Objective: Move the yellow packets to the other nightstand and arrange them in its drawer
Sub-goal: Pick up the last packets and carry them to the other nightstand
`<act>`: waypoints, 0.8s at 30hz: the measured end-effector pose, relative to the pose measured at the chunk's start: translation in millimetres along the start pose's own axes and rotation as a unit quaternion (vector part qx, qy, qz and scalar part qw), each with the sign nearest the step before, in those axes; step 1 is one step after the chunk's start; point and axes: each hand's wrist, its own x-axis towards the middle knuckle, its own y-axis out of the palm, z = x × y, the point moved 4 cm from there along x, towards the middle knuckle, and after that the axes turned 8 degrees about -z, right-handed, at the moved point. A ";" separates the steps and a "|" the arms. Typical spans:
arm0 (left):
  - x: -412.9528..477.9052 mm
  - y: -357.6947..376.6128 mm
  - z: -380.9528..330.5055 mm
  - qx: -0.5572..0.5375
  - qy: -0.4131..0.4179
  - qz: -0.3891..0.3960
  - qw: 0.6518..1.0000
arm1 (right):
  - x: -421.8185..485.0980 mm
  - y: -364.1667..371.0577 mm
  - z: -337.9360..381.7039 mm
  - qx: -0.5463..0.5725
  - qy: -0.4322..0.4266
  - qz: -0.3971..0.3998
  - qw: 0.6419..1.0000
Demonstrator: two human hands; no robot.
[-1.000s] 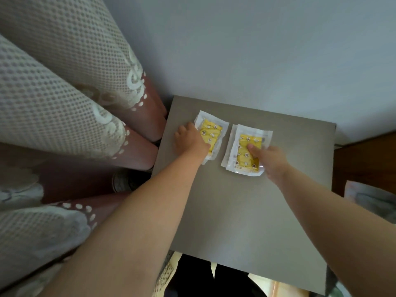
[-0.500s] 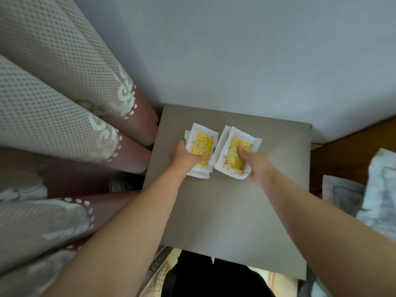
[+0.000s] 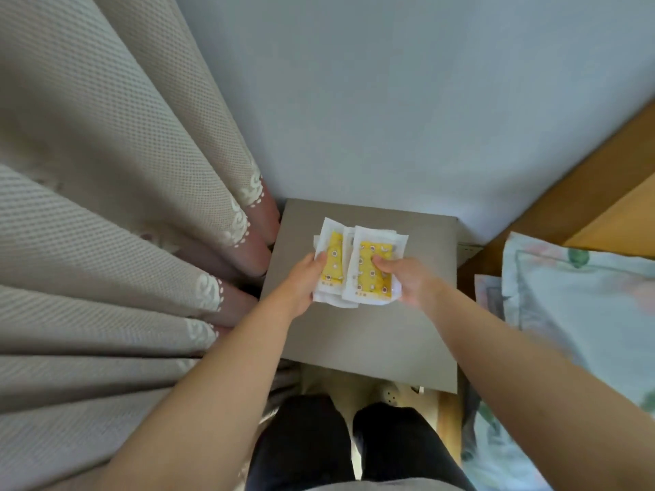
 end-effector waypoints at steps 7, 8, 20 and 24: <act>-55.6 -16.9 27.5 0.022 0.043 0.008 0.999 | -73.7 -2.5 -44.8 0.023 -0.047 -0.088 0.995; -61.9 -19.9 38.7 0.029 0.042 0.017 0.999 | -83.5 -3.4 -59.1 0.036 -0.050 -0.098 0.993; -165.7 -55.8 225.0 0.191 -0.096 0.180 0.960 | -203.8 -24.6 -320.6 0.251 0.038 -0.174 0.952; -207.5 -47.4 290.5 0.272 -0.122 0.254 0.920 | -248.1 -42.4 -409.7 0.321 0.054 -0.231 0.917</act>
